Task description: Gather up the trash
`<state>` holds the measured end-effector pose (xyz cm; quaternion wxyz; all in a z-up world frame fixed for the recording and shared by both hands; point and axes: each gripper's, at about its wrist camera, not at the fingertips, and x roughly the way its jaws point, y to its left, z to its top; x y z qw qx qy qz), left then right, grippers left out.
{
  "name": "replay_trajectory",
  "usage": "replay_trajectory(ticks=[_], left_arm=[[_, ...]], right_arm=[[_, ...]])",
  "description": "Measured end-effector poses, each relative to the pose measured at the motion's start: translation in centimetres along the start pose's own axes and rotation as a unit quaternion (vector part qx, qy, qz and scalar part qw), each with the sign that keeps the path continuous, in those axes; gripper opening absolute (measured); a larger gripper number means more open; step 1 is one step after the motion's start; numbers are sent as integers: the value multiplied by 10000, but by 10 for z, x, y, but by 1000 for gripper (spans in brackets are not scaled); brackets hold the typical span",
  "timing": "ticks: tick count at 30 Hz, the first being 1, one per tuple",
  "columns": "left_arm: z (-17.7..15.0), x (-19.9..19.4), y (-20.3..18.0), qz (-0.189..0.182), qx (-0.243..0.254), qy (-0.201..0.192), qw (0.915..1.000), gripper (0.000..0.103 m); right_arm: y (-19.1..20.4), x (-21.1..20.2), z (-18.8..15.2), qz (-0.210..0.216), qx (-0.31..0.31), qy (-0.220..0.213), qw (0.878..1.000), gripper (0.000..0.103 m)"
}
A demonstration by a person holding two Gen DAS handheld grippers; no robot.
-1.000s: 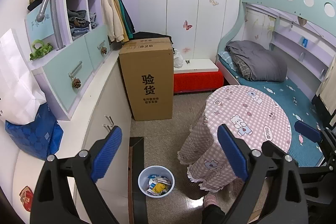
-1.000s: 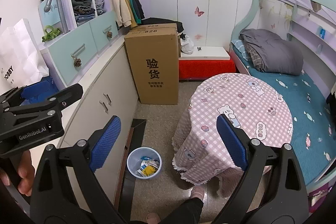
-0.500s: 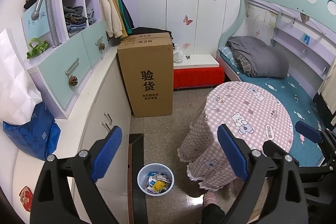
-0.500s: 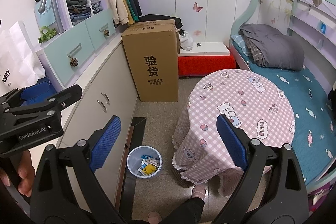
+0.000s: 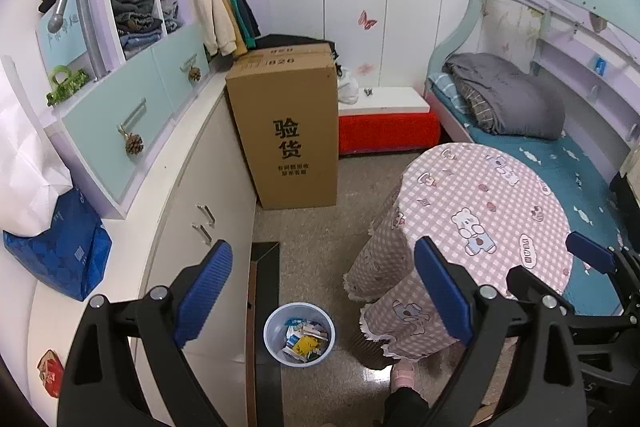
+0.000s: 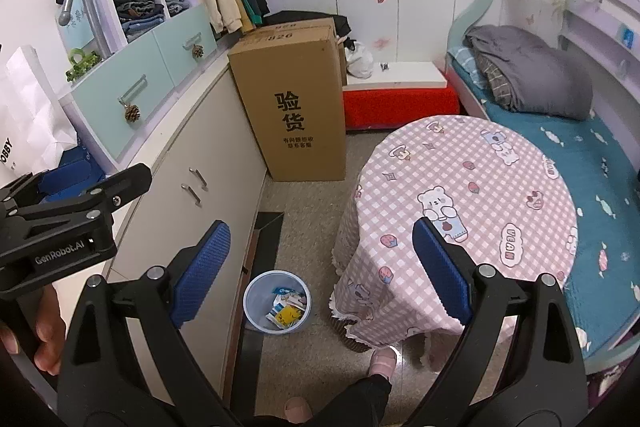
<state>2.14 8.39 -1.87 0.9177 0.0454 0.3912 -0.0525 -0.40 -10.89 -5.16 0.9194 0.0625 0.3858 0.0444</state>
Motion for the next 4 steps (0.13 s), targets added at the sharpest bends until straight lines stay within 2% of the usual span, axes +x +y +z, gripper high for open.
replay_trajectory(ticks=[4], left_arm=[[8,27,-16,162,-13,287,9995,90]], right_arm=[[-26,28,12,97,12,192,9998,91]])
